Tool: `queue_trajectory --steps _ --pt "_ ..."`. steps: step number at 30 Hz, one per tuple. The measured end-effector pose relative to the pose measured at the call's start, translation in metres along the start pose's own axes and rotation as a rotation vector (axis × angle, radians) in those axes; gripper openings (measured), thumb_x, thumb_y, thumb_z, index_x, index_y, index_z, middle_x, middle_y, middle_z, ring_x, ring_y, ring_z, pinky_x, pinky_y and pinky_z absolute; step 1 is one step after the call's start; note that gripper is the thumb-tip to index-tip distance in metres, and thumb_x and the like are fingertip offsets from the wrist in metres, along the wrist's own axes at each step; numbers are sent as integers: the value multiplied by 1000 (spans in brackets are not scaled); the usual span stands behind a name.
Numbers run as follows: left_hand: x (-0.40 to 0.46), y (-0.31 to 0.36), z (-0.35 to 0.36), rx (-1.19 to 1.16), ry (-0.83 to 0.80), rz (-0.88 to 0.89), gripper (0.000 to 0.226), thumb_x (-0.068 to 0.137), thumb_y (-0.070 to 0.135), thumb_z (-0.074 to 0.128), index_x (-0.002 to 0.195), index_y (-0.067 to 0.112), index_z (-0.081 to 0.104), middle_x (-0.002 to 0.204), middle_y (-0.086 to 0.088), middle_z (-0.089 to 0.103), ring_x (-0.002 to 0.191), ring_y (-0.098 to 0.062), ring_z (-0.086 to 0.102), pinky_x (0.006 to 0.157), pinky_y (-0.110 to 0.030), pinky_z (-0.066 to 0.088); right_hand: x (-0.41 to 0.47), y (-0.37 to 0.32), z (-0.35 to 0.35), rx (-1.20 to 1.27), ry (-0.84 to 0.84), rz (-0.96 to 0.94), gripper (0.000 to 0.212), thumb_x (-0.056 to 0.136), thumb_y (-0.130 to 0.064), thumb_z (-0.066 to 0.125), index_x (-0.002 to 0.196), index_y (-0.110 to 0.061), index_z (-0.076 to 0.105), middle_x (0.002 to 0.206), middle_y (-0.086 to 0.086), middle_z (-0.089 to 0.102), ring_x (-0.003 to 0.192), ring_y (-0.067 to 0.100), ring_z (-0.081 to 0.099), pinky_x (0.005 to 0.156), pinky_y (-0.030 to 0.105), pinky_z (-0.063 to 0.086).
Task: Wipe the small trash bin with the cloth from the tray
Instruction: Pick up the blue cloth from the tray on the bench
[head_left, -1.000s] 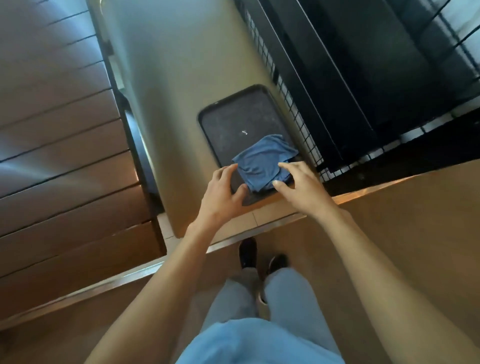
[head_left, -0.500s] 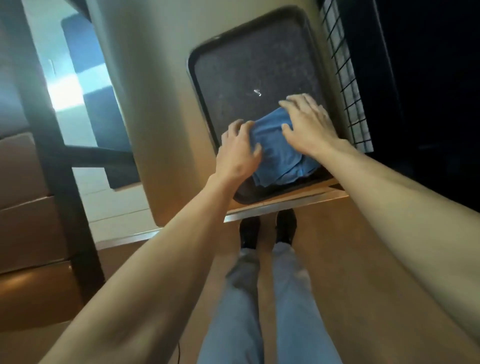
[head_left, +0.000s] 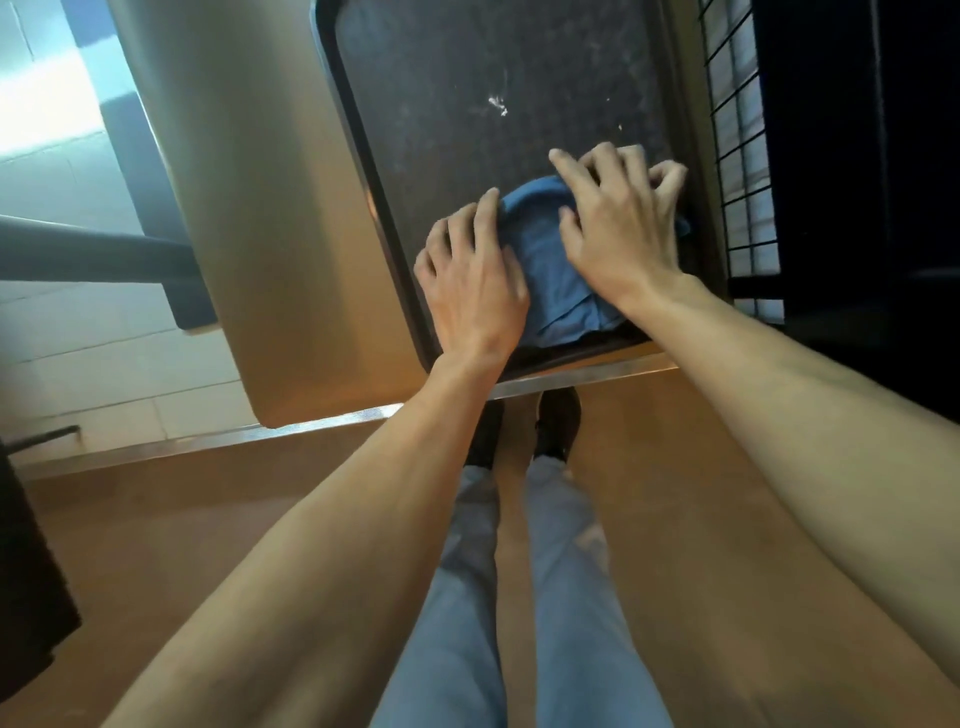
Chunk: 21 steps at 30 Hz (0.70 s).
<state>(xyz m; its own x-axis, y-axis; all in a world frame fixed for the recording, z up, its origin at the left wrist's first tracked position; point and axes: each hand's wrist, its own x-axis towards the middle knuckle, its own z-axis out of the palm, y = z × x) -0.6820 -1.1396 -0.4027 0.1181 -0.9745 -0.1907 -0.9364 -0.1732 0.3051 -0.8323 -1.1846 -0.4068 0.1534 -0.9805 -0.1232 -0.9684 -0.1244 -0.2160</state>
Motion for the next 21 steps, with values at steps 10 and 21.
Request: queue_trajectory --steps 10,21 --pt "-6 2 -45 -33 -172 -24 30 98 29 49 126 25 59 132 -3 49 116 -27 47 95 -43 41 -31 0 -45 77 -150 -13 27 94 -23 62 120 -23 69 120 2 61 113 28 54 89 46 36" --pt "-65 1 -140 -308 -99 71 20 106 27 45 123 20 53 115 -2 65 107 -22 56 101 -38 41 -79 -18 -143 321 -124 -78 21 99 -18 58 119 -19 64 110 0 67 107 24 59 98 44 40"
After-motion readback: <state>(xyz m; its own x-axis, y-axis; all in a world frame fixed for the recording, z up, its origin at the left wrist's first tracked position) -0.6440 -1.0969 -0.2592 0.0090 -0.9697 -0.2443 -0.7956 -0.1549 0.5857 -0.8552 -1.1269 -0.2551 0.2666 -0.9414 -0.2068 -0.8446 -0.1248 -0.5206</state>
